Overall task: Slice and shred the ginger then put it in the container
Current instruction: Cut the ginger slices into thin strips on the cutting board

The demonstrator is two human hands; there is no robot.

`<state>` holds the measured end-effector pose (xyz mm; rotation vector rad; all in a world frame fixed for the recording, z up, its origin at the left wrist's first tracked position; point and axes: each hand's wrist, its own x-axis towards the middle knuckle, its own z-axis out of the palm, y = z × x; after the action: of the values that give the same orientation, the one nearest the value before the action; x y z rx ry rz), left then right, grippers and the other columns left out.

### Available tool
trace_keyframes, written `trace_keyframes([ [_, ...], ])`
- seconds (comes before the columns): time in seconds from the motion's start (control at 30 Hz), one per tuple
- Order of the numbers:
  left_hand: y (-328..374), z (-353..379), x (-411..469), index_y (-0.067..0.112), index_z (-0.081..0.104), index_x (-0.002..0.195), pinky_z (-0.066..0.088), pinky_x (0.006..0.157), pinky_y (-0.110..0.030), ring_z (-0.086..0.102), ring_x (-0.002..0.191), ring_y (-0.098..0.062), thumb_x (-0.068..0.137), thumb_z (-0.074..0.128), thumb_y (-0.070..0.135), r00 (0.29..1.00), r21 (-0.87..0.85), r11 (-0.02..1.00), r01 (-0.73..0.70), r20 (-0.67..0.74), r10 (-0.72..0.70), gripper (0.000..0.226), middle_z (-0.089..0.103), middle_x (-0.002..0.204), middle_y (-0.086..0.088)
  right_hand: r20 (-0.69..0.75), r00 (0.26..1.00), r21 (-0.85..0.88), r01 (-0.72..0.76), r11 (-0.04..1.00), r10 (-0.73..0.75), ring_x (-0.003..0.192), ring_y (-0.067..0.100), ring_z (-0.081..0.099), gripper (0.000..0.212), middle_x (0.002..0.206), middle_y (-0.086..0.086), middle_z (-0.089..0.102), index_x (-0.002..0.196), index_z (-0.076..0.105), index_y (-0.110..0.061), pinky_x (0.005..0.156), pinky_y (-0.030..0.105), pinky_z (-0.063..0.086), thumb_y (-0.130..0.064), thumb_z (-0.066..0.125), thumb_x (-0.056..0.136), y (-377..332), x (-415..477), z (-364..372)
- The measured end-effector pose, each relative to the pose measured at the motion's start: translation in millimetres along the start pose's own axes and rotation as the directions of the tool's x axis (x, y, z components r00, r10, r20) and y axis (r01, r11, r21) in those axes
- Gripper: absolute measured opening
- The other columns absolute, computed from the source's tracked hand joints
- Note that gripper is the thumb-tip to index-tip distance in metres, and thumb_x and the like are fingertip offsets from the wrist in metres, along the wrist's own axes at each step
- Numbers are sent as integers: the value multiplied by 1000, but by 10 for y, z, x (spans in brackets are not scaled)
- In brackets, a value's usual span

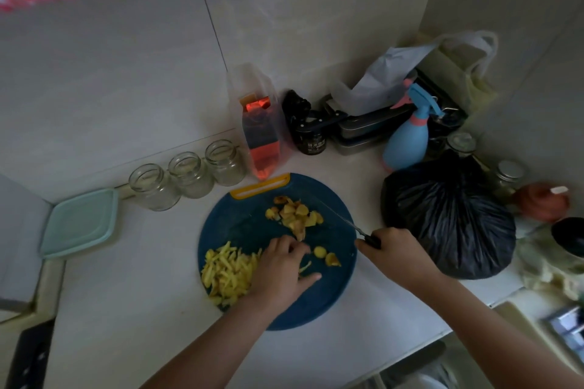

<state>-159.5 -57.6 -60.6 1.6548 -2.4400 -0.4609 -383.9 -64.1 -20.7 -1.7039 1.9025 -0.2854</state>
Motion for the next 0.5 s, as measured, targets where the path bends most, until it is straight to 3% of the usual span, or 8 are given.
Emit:
trace_keyframes([
  [0.1,-46,-12,30,23,59,73,47,68,-34,55,79,-19,77,60,39,993,-28,998,-57,-105,54,16,53,82,4,1,1000,21,4,1000,-4,46,8,40,50,50,-1,40,51,42,-15,44,19,28,-37,61,92,-21,1,54],
  [0.17,-134,-33,7,24,54,64,50,63,-34,53,69,-14,74,48,37,990,31,995,-98,-98,100,17,50,72,7,8,1000,43,-1,999,1,46,8,39,50,49,-1,39,50,41,-15,45,20,29,-33,62,92,-23,3,83],
  [0.27,-302,-132,-43,26,54,66,50,66,-32,51,65,-9,70,57,30,991,93,992,-82,-95,91,6,50,68,11,22,998,82,-58,995,56,47,8,39,50,50,-1,39,50,40,-14,46,22,30,-30,62,92,-8,29,109],
  [0.33,-400,-184,-33,25,57,69,51,73,-34,53,66,-11,68,70,24,999,92,995,-31,-41,35,13,53,70,10,31,994,96,-110,989,107,47,9,39,48,51,0,40,53,41,-12,44,21,28,-31,61,93,4,60,122],
  [0.43,-390,-271,7,21,62,97,39,93,-30,53,91,-14,89,58,29,1000,81,997,-10,25,8,12,57,95,5,58,985,133,-167,977,160,50,10,42,44,55,1,43,58,46,-12,47,23,31,-31,58,95,7,103,143],
  [0.5,-329,-266,26,21,59,108,35,91,-25,49,100,-13,93,54,39,999,-5,999,-36,-13,36,24,54,105,5,82,980,158,-191,969,180,51,13,45,41,58,2,47,61,50,-11,51,25,37,-31,56,96,-3,121,154],
])
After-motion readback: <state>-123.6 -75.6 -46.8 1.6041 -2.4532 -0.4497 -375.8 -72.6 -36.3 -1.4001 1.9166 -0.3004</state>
